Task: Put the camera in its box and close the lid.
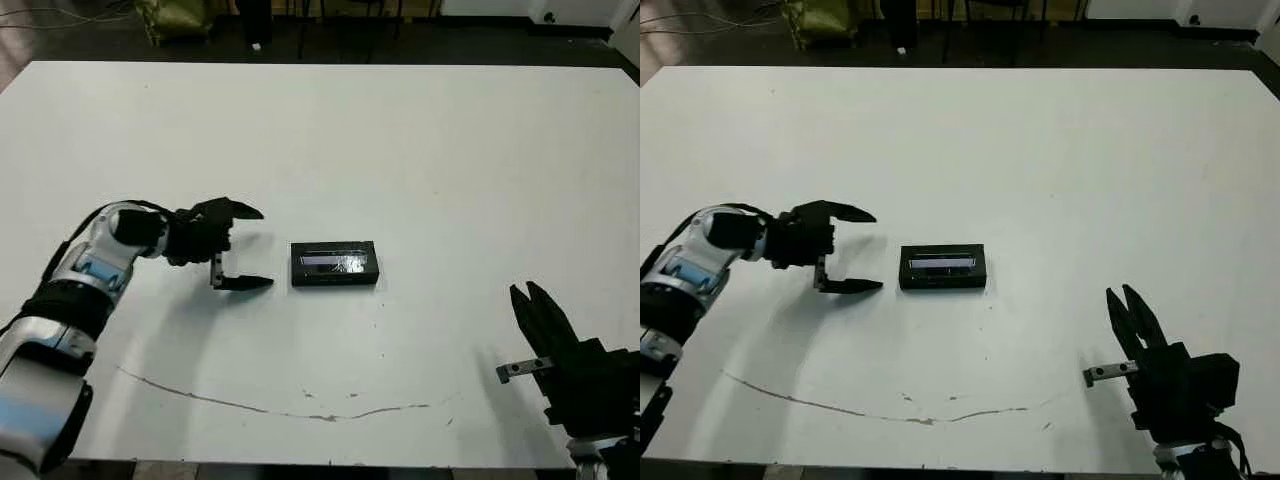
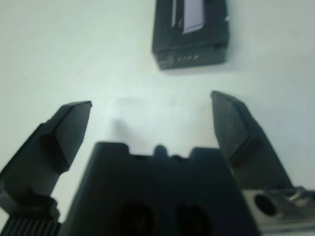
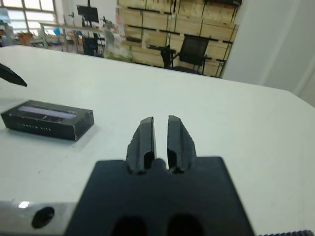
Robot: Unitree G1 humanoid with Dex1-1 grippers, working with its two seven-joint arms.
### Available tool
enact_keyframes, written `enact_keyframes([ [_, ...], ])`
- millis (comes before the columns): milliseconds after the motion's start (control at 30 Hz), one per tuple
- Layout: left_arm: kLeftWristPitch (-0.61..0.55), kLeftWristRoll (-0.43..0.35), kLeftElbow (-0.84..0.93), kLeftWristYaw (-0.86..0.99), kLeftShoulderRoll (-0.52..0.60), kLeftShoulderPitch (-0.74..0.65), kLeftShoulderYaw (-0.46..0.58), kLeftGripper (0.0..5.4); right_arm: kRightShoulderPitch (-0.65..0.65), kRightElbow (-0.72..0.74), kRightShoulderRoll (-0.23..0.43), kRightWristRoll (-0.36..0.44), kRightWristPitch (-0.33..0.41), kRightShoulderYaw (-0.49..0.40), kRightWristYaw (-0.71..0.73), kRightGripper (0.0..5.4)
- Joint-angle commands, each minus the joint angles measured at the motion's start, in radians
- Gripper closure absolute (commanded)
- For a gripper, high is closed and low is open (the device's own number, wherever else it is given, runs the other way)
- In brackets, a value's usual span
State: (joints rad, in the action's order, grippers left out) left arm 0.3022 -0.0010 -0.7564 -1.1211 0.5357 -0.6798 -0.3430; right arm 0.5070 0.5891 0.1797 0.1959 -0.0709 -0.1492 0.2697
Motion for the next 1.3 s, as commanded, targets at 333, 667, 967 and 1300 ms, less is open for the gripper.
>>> enact_keyframes([
  [333,-0.226,-0.052,0.286,-0.028,0.263,0.289,0.123,0.12,0.03,-0.037,-0.008,-0.001,-0.045,0.021,-0.005,5.4],
  [667,-0.537,-0.471,1.224,0.4,0.003,0.623,0.37,2.3,-0.009,-0.116,0.003,-0.011,-0.086,0.014,0.006,5.4],
  [967,-0.818,-0.343,1.387,0.811,-0.212,0.599,0.198,4.54,-0.008,-0.121,0.001,-0.02,-0.11,0.013,-0.005,5.4],
  [1300,-0.89,-0.212,1.229,0.975,-0.425,0.561,0.004,5.38,-0.008,-0.112,0.002,-0.033,-0.104,0.019,-0.014,5.4],
])
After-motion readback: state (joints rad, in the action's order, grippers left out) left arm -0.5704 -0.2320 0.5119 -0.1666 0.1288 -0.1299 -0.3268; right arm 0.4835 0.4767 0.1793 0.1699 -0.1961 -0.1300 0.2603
